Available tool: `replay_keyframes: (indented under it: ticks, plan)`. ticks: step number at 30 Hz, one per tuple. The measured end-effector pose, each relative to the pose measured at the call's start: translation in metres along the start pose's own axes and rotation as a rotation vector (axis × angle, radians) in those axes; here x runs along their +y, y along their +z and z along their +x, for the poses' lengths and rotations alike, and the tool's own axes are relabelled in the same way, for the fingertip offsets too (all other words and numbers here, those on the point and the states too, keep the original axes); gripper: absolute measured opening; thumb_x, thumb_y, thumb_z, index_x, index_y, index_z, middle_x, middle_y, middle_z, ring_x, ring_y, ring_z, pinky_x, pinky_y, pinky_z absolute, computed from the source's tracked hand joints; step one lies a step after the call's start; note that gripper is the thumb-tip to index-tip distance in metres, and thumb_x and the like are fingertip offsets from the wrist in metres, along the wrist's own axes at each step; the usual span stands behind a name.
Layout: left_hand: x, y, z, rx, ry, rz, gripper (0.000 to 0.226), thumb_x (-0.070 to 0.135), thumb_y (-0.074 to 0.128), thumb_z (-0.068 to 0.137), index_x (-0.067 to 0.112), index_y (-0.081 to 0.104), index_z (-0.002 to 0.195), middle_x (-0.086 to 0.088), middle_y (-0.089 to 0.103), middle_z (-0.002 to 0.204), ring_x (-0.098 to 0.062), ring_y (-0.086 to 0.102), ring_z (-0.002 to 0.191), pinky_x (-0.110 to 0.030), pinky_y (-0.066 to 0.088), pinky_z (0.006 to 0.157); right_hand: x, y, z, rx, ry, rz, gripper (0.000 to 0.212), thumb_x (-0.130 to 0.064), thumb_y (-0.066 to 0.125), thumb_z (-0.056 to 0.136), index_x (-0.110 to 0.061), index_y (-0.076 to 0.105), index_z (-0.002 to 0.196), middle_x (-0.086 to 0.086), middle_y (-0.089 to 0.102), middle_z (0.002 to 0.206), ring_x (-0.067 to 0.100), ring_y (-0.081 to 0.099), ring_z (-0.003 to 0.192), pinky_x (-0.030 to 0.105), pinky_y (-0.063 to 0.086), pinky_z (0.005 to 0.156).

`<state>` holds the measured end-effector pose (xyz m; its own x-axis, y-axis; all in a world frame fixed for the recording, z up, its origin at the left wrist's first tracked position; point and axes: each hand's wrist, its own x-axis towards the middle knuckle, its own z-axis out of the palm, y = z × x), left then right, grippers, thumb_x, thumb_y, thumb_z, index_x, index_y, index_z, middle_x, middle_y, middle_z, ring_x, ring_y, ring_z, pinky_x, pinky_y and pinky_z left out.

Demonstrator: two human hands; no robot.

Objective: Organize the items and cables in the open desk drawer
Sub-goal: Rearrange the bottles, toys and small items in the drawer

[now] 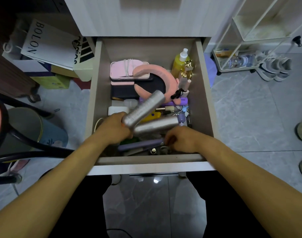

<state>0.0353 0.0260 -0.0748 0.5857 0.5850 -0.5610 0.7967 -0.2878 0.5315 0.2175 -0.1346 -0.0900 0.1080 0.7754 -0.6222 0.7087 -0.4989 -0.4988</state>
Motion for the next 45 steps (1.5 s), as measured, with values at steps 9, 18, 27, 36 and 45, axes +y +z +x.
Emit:
replay_keyframes:
  ticks: [9, 18, 27, 36, 45]
  plan:
    - [-0.010, 0.005, 0.012, -0.010, 0.006, 0.060, 0.050, 0.011, 0.076, 0.074, 0.017, 0.060, 0.121, -0.008, 0.066, 0.115, -0.027, 0.061, 0.104, -0.030, 0.049, 0.086, -0.019, 0.004, 0.014, -0.232, -0.226, 0.152, 0.034, -0.013, 0.064, 0.090, -0.032, 0.068, 0.117, -0.018, 0.065, 0.117, -0.004, 0.059, 0.101, 0.016, 0.046, 0.092]
    - [-0.009, 0.004, 0.007, -0.034, 0.082, 0.190, 0.045, 0.011, 0.073, 0.072, 0.024, 0.057, 0.113, -0.004, 0.064, 0.113, -0.024, 0.060, 0.099, -0.029, 0.048, 0.082, -0.015, -0.009, -0.008, 0.061, -0.220, 0.288, 0.011, -0.014, 0.065, 0.091, -0.019, 0.071, 0.099, -0.009, 0.070, 0.090, 0.003, 0.064, 0.084, 0.018, 0.052, 0.079]
    - [0.002, 0.001, -0.018, -0.094, 0.221, 0.466, 0.067, 0.035, 0.072, 0.075, 0.031, 0.042, 0.134, -0.001, 0.058, 0.129, -0.023, 0.057, 0.113, -0.038, 0.049, 0.093, -0.004, -0.016, -0.039, 0.470, -0.185, 0.439, 0.003, -0.013, 0.068, 0.088, -0.014, 0.069, 0.091, 0.000, 0.072, 0.078, 0.013, 0.069, 0.075, 0.042, 0.056, 0.081]
    - [0.059, -0.007, 0.010, 0.189, 0.414, 0.364, 0.038, 0.035, 0.063, 0.086, 0.024, 0.058, 0.122, -0.003, 0.054, 0.122, -0.025, 0.053, 0.113, -0.040, 0.048, 0.092, 0.003, -0.054, -0.047, 0.677, -0.214, 0.496, 0.020, -0.003, 0.060, 0.091, -0.021, 0.068, 0.093, 0.000, 0.070, 0.086, 0.019, 0.068, 0.078, 0.041, 0.057, 0.078]
    - [0.115, 0.001, 0.107, 0.079, 0.337, 0.786, 0.067, 0.055, 0.064, 0.079, 0.022, 0.048, 0.136, -0.010, 0.048, 0.137, -0.032, 0.050, 0.120, -0.045, 0.046, 0.098, 0.022, -0.086, -0.019, 0.842, -0.212, 0.271, 0.011, -0.007, 0.060, 0.092, -0.012, 0.066, 0.100, 0.003, 0.069, 0.087, 0.018, 0.065, 0.079, 0.037, 0.053, 0.077]
